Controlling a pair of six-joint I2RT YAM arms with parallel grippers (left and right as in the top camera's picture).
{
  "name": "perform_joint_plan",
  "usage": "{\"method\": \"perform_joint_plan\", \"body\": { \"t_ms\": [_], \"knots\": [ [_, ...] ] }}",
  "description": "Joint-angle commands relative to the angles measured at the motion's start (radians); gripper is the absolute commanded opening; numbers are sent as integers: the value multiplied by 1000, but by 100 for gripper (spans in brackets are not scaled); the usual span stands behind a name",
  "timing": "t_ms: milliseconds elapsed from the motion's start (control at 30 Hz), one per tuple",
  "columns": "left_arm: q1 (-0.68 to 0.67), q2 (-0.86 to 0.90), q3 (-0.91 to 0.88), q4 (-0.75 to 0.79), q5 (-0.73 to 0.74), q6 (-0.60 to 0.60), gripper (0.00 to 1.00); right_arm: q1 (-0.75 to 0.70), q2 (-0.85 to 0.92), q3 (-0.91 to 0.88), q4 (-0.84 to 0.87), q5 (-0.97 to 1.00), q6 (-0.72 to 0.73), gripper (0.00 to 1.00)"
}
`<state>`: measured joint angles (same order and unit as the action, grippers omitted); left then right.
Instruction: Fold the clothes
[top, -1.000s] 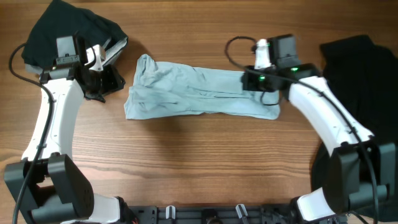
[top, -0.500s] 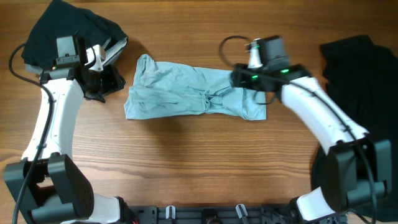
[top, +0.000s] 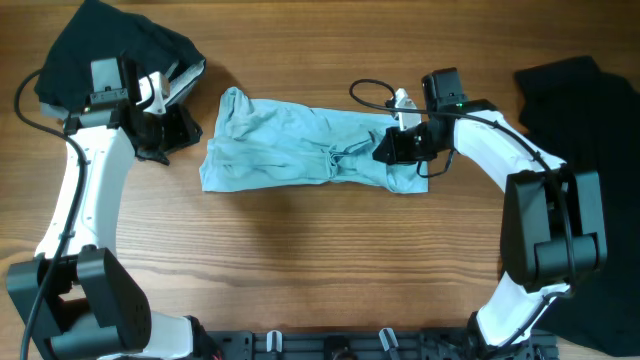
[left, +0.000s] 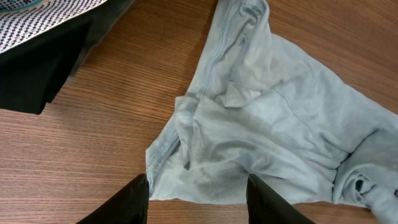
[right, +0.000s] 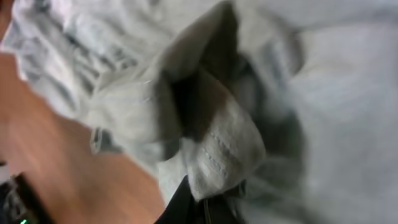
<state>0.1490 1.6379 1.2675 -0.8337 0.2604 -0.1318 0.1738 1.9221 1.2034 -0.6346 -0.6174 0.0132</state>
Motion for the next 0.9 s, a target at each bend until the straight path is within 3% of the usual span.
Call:
{"method": "perform_joint_plan", "body": {
  "t_ms": [0, 133, 167, 233, 267, 333, 467, 533, 567, 600, 667, 800, 867],
  "knots": [
    [-1, -21, 10, 3, 12, 21, 50, 25, -104, 13, -45, -64, -60, 4],
    [-1, -21, 10, 11, 12, 20, 50, 130, -155, 12, -90, 10, -180, 5],
    [-1, -21, 10, 14, 12, 20, 51, 192, -150, 12, -87, 72, -212, 18],
    [-1, -21, 10, 14, 12, 20, 51, 246, -147, 12, -88, 138, -271, 31],
    [-1, -21, 10, 14, 12, 20, 51, 270, -147, 12, -86, 192, -298, 43],
    [-1, -21, 10, 13, 12, 20, 51, 287, -149, 13, -67, 298, -295, 51],
    [-1, -21, 10, 13, 13, 20, 52, 242, -167, 15, 5, 337, -212, 51],
    [-1, -21, 10, 13, 13, 20, 52, 197, -195, 15, 23, 171, -269, 39],
    [-1, -21, 10, 13, 13, 20, 51, 185, -207, 15, -3, 11, -373, 34],
    [-1, -21, 10, 14, 13, 20, 52, 185, -208, 15, -26, -17, -383, 23],
    [-1, -21, 10, 14, 13, 20, 52, 211, -204, 14, -98, -11, -422, 18],
    [-1, -21, 10, 14, 13, 20, 51, 286, -204, 12, -169, 202, -443, 32],
    [-1, -21, 10, 13, 12, 20, 52, 280, -206, 14, -123, 317, -348, 30]
  ]
}}
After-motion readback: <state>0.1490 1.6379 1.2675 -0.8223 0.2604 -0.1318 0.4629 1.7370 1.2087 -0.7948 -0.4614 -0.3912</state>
